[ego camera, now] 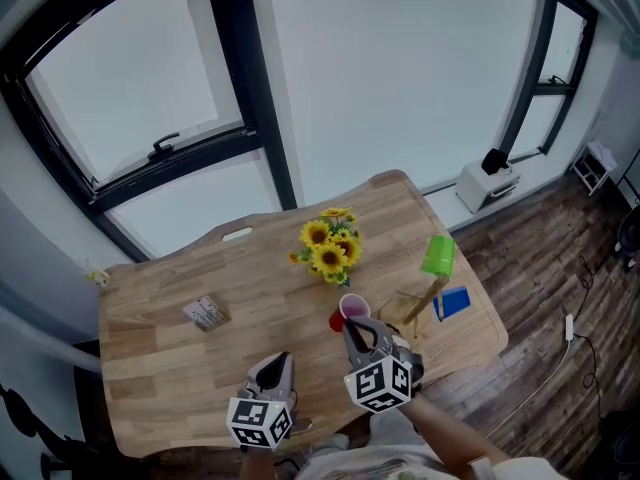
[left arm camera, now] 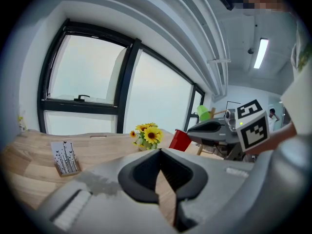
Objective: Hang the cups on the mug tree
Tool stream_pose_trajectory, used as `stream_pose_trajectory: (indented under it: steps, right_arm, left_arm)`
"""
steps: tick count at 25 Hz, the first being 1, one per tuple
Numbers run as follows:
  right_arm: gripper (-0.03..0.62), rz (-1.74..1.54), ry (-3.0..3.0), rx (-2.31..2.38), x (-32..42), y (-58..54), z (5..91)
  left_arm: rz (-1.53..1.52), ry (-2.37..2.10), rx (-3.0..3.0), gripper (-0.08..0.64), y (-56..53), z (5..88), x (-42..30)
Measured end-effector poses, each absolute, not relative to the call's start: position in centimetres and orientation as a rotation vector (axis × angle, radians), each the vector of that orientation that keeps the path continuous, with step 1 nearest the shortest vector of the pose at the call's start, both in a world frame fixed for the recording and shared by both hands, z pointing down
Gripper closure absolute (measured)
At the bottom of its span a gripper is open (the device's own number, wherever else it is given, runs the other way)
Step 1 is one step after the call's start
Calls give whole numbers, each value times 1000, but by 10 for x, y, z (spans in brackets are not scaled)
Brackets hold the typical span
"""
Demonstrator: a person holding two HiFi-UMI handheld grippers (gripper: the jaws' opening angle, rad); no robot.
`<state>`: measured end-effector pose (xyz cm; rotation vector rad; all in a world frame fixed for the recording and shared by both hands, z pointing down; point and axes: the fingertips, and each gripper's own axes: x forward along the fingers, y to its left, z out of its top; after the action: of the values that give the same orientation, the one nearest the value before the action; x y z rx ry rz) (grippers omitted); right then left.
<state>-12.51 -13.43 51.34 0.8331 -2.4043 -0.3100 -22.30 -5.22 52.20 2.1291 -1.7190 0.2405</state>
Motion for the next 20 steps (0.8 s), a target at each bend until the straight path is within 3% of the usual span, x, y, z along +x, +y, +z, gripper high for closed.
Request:
stream_pose_trajectory:
  steps: [20]
  right_arm:
    - [574,-72,-2546,982,-105,-142,483]
  left_arm:
    - [269,-1687,2199,557,-58,507,-203]
